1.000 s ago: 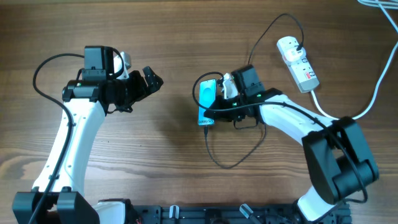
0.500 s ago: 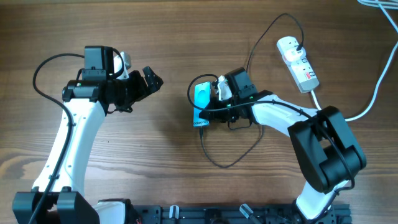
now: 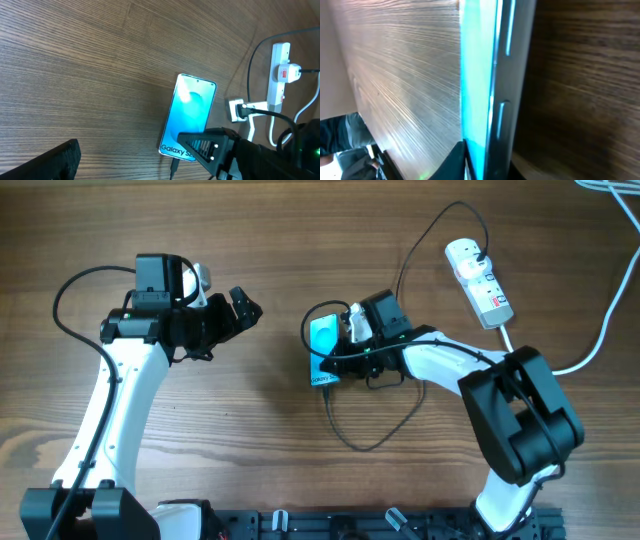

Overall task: Plug charger to phone and switch on socket
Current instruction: 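Lower the phone flat onto the table center with the right gripper and release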

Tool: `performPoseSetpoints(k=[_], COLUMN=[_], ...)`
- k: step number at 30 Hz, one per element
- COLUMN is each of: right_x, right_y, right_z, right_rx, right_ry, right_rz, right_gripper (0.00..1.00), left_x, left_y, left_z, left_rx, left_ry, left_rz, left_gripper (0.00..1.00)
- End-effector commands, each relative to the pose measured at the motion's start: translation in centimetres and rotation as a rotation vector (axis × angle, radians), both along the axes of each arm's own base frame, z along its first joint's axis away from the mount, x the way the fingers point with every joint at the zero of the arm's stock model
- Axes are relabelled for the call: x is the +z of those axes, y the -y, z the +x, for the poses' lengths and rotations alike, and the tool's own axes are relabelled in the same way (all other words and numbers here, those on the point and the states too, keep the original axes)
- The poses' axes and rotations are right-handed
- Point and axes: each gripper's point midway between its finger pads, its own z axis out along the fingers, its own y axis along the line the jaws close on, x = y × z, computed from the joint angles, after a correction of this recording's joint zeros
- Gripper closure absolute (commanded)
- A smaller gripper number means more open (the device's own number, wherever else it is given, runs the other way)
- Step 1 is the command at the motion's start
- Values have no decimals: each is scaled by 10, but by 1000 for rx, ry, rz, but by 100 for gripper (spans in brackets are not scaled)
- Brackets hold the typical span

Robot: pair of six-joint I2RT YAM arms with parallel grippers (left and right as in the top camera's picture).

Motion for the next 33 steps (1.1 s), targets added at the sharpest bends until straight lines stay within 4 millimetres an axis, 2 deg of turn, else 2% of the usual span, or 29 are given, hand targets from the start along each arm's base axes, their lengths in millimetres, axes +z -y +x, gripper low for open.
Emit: performPoseSetpoints(k=[1,11,16,18,23,28,29,31,33], right_x=[-16,-17,-18,-18,-18,-19,-19,-19,-19], right_y=[6,7,8,8,8,9,9,9,10], right_z=[-1,0,1,1,0,-1,-1,-1,-1], right_rx=[-7,-10,-12,-12,-11,-11,-11,-11,-17], right_ry=[-1,5,10,9,6,-1,-1,0,1], right_rz=[-60,-69,-74,-74,-76,-80,-80,-81,-86], right_gripper=[82,73,72,75,96,96,92,73,66], left_x=[2,2,2,2,2,2,2,2,2], left_y=[-3,-3,-3,-3,-3,-3,-3,-3,-3], left_z=[0,0,0,0,0,0,0,0,0], left_rx=[-6,-6,-6,-6,-6,-6,-6,-6,-6], left_ry=[15,15,15,15,15,15,15,15,15], left_rz=[19,19,19,19,19,19,19,19,19], left_gripper=[0,0,0,0,0,0,0,0,0])
